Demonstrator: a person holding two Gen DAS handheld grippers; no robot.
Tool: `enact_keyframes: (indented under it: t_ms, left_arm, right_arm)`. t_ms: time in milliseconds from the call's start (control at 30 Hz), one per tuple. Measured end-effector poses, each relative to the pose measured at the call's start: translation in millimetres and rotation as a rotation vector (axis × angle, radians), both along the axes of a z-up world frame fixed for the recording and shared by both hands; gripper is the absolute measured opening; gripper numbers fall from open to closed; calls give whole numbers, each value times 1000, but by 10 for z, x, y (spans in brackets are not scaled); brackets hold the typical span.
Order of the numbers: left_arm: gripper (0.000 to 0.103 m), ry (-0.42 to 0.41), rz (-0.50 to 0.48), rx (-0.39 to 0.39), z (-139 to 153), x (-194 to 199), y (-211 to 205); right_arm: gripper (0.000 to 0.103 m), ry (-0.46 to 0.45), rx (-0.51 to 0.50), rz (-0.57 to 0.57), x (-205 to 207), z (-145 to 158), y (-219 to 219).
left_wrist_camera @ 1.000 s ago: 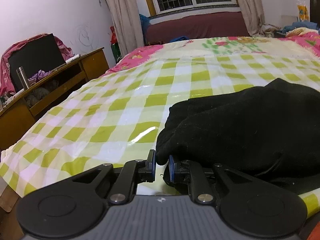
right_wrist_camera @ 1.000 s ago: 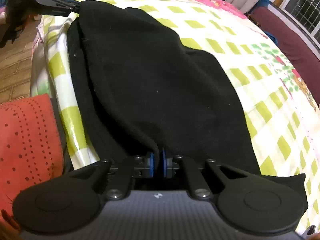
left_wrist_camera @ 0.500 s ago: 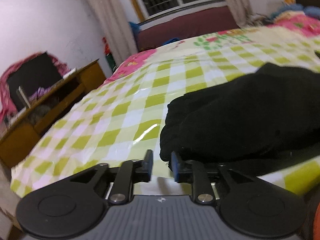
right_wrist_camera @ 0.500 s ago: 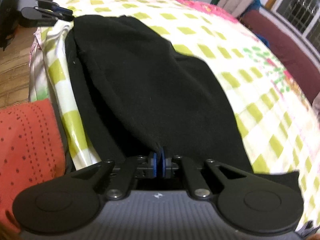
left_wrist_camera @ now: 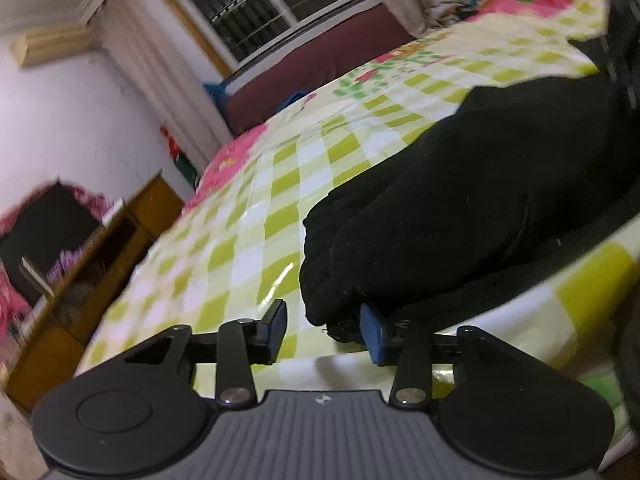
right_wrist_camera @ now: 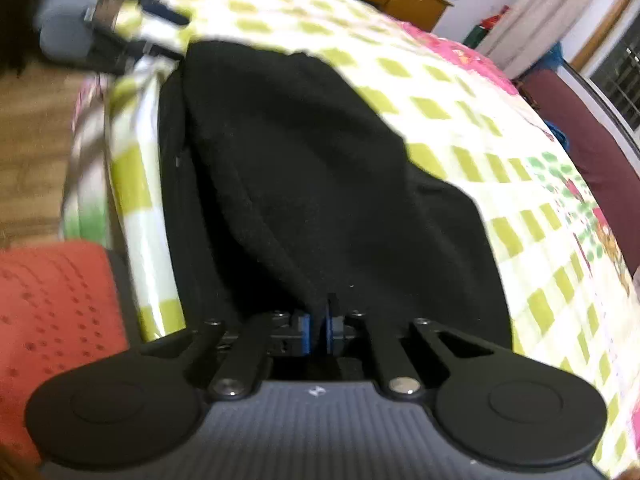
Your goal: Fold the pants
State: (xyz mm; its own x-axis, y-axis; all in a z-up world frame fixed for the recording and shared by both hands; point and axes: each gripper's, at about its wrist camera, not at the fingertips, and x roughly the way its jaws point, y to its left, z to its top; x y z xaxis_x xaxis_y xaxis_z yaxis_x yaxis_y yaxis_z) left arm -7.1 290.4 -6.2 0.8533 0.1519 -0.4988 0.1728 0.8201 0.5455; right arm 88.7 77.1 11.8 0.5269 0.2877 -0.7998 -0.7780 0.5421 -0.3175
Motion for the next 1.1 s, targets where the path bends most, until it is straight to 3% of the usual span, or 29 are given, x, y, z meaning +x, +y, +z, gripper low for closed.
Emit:
enact_keyframes:
  t_ms: [133, 267, 333, 367, 500, 600, 833, 967, 1100]
  left_arm:
    - [57, -3, -63, 69, -79, 52, -129]
    - [57, -11, -76, 132, -134, 167, -233]
    - [46, -2, -65, 132, -133, 206, -207]
    - [34, 4, -55, 121, -101, 211, -193]
    - [31, -10, -14, 89, -36, 119, -132]
    - [27, 21, 10, 86, -152, 97, -140]
    - [27, 42, 27, 129, -173, 70, -161]
    - [31, 99, 63, 183, -205, 41, -152]
    - [31, 85, 163, 118, -45, -92, -60]
  right_arm:
    - [5, 30, 77, -47, -30, 296, -138]
    - [5, 32, 80, -50, -62, 393, -149]
    - [5, 36, 72, -44, -80, 364, -112]
    - [5, 39, 70, -42, -80, 354, -101]
    - [5, 68, 90, -45, -113, 309, -171]
    - [5, 115, 86, -43, -168, 98, -134]
    - [11, 155, 87, -86, -149, -253, -75]
    - [18, 166, 130, -108, -120, -188, -143]
    - [26, 157, 259, -203, -117, 77, -478]
